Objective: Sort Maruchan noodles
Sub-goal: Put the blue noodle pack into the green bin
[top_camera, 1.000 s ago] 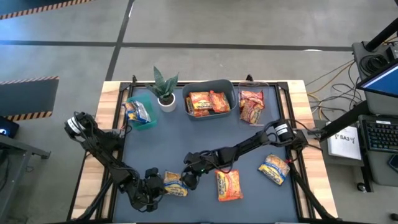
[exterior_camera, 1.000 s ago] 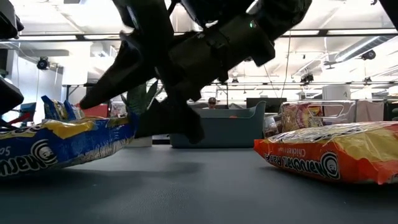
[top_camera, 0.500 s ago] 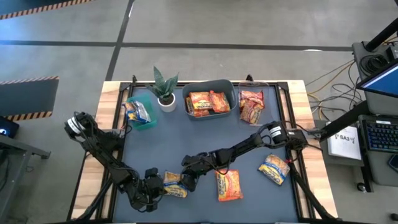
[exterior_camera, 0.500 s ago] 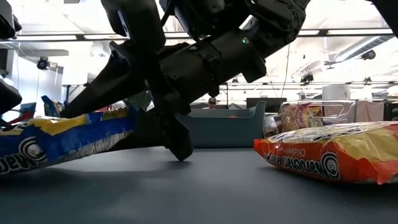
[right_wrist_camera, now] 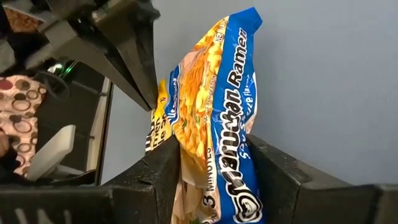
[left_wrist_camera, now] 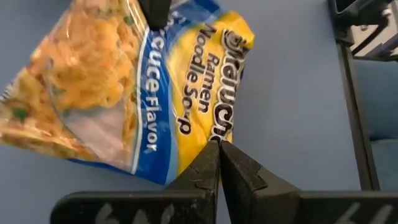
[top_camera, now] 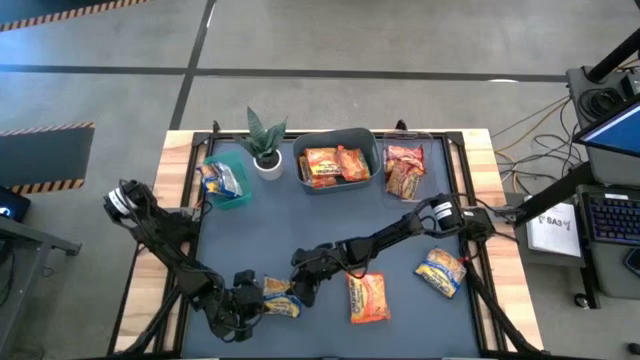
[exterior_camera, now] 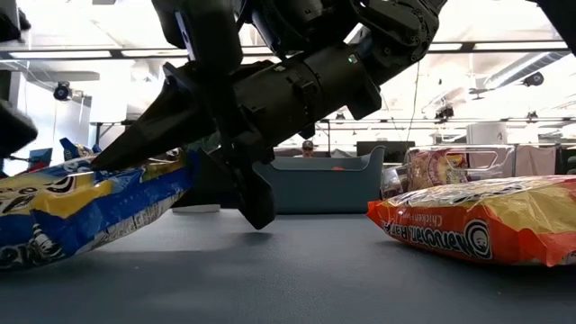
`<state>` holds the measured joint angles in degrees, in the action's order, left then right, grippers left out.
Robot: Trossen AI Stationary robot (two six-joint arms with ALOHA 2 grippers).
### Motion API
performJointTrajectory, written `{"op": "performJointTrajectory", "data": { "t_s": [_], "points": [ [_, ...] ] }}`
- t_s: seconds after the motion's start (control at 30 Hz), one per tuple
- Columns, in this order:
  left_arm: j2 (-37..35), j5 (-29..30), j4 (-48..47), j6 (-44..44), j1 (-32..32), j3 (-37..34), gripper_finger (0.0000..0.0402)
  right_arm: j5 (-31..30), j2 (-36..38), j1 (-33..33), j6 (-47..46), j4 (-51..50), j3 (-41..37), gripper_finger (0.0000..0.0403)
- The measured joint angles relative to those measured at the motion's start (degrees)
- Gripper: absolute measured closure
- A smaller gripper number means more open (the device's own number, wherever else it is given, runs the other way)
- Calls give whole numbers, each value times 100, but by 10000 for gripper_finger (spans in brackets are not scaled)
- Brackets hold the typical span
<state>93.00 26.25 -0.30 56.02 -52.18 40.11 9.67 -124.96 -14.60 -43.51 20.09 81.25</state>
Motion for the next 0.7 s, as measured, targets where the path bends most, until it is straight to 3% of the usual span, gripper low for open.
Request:
{"op": "performJointTrajectory", "data": {
  "t_s": [0.27, 0.7],
  "points": [
    [-457, 335, -540, -202, 0, 139, 402, 323, 19, 23, 247, -9, 0, 243],
    [-2000, 1642, -565, -1156, 0, 149, 402, 4, 868, 23, 1499, -115, -330, 244]
  ]
}}
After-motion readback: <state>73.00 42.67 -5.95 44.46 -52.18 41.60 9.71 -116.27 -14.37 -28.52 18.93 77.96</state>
